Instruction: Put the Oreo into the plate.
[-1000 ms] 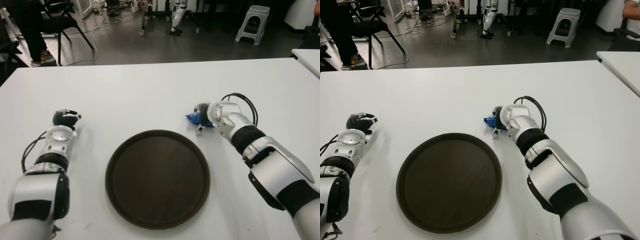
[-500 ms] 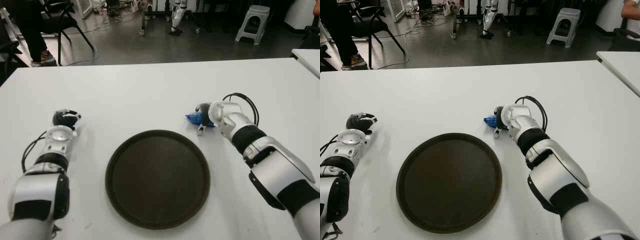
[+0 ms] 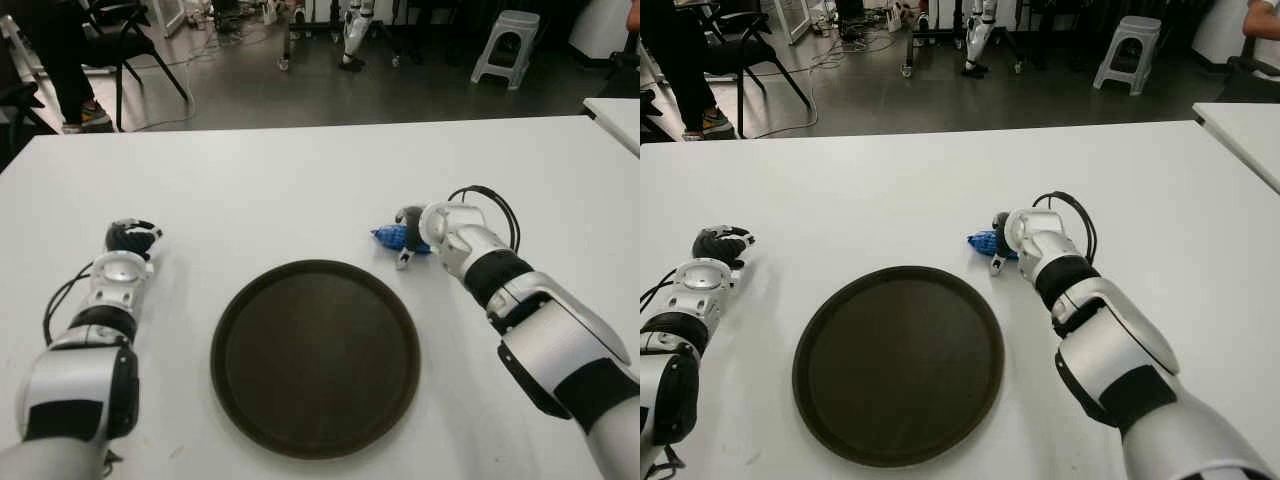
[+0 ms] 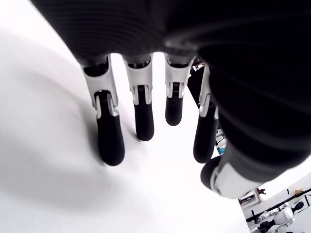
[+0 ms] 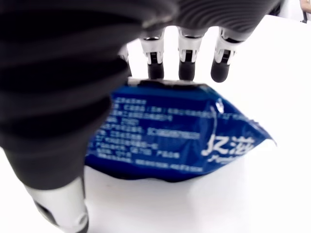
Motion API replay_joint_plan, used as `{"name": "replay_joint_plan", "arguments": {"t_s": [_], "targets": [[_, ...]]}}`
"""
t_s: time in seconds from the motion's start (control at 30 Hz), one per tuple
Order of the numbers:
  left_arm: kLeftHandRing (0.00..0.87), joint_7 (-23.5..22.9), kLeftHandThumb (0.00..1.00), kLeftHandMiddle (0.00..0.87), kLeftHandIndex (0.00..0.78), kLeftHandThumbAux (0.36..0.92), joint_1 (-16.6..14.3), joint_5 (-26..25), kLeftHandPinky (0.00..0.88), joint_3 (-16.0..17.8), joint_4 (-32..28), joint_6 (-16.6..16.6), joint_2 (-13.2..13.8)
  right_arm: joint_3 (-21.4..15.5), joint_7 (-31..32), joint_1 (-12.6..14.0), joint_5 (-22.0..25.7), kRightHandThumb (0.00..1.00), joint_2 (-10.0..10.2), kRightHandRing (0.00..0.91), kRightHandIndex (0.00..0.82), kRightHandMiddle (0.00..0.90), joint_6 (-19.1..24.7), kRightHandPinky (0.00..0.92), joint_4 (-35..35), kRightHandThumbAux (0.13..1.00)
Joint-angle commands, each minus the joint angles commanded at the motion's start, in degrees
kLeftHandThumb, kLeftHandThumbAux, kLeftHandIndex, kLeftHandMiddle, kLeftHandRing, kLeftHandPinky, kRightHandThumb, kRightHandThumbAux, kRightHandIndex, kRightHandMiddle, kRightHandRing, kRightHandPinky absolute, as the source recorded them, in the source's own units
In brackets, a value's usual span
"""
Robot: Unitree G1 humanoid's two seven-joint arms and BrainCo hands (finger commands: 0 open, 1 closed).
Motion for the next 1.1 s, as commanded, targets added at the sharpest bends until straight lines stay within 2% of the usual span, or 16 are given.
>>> {"name": "replay_joint_plan", "arguments": {"t_s": [0.17,0.7,1.1], "targets": [[0.165,-0.2,0.681,0.154,0.399,0.723,0.0,-0.3,0.164,0.3,0.0,0.0,0.0,0.1,0.8,-0.2,0.1,0.000,-0.1,0.032,0.043,0.070,-0.6,0.000,0.4,0.808],[0.150,0.1,0.677,0.137,0.398,0.724,-0.1,0.0,0.135,0.1,-0.1,0.2,0.0,0.2,0.5,-0.1,-0.3,0.000,-0.2,0.025,0.033,0.062,-0.4,0.000,0.0,0.793],[0.162,-0.1,0.677,0.143,0.398,0.724,0.0,0.1,0.151,-0.2,-0.1,0.1,0.1,-0.3,0.5,-0.1,0.1,0.000,0.1,0.037,0.045,0.074,0.0,0.000,0.2,0.797]]}}
